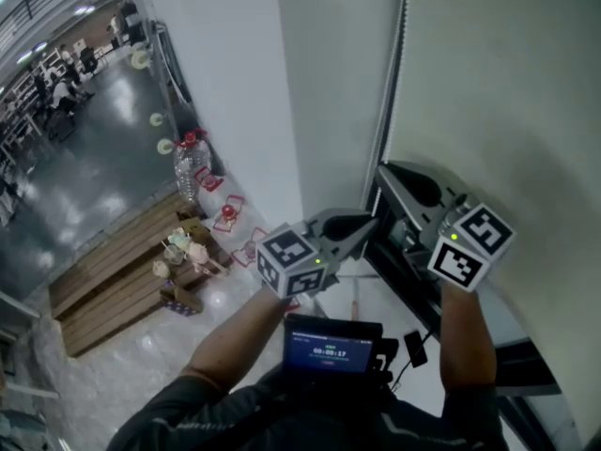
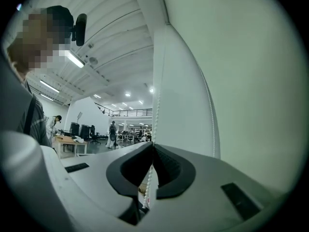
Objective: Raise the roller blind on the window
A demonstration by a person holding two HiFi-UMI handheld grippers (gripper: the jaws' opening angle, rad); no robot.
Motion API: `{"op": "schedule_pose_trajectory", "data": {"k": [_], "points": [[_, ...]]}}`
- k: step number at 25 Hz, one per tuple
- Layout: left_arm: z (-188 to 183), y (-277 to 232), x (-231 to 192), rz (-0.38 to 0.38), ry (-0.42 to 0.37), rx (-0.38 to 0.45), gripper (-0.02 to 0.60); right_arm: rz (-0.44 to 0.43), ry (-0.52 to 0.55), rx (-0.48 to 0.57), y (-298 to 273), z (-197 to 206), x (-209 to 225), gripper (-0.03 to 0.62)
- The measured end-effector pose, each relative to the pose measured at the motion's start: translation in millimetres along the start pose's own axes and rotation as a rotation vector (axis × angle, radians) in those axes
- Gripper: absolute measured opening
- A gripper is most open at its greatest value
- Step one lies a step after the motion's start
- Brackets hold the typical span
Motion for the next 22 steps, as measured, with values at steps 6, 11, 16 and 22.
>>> {"op": "schedule_pose_trajectory", "data": {"k": [6, 11, 16, 22], "points": [[11.5, 2.4, -1.5, 0.0, 0.012, -0.004, -0.003, 0.003, -0.036, 0.003, -0.6, 13.4, 1.1, 0.002], [30.9, -4.5, -0.9, 0.013, 0.058, -0.048, -0.003, 0.021, -0.1, -0.012, 7.7, 38.8, 9.9, 0.0], [71.2, -1.0, 2.5, 0.008, 0.088, -0.122, -0.003, 0.038, -0.098, -0.086, 4.5, 79.2, 2.9, 0.0], [87.4, 6.7, -1.1, -0.032, 0.085, -0.123, -0.003, 0.043, -0.15, -0.086, 12.8, 95.3, 4.0, 0.0]]}}
Point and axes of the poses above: the fingertips, and each gripper's own axes: y backward along the fingers, x to its right, z out of its underside, the point moved 2 cm from there along y, backward along the fingers, and after that the axes turned 3 degrees about -z, right-handed, at the moved point
